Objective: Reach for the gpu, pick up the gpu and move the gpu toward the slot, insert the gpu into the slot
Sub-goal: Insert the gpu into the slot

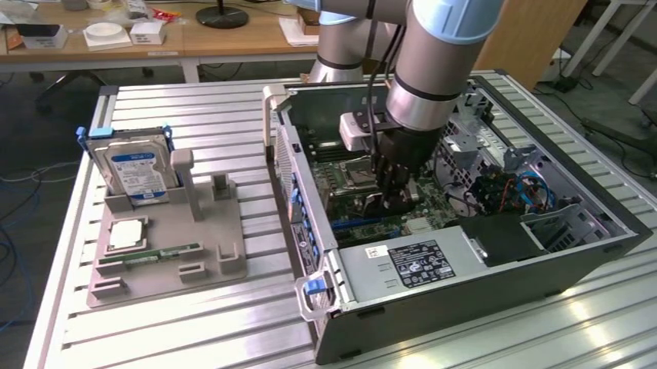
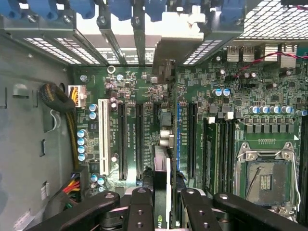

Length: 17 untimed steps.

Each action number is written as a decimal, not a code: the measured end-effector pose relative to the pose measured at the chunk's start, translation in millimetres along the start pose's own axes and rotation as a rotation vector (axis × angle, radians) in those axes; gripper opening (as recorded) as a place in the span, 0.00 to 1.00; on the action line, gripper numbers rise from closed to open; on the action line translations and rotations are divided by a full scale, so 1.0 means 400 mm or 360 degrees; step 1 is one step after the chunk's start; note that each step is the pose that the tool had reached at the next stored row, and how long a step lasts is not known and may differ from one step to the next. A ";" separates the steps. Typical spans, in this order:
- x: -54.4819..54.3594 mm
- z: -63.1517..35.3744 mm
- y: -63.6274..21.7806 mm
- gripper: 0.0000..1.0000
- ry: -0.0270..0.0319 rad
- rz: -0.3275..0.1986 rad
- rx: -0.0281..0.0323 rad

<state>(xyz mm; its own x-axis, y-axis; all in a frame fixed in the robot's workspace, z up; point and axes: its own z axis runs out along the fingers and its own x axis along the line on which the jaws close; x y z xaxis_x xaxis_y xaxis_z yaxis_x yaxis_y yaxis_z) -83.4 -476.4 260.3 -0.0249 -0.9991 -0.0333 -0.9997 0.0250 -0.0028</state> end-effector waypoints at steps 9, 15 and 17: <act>-0.012 0.006 0.002 0.27 -0.00003 0.0000 -0.00001; -0.014 0.010 0.010 0.27 0.00001 0.0000 -0.00001; -0.019 0.013 0.011 0.27 0.00001 0.0000 -0.00001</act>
<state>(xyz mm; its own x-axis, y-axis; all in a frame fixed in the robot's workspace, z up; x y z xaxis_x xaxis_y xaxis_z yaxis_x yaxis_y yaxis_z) -87.5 -468.4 255.2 -0.0249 -0.9991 -0.0332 -0.9997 0.0250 -0.0027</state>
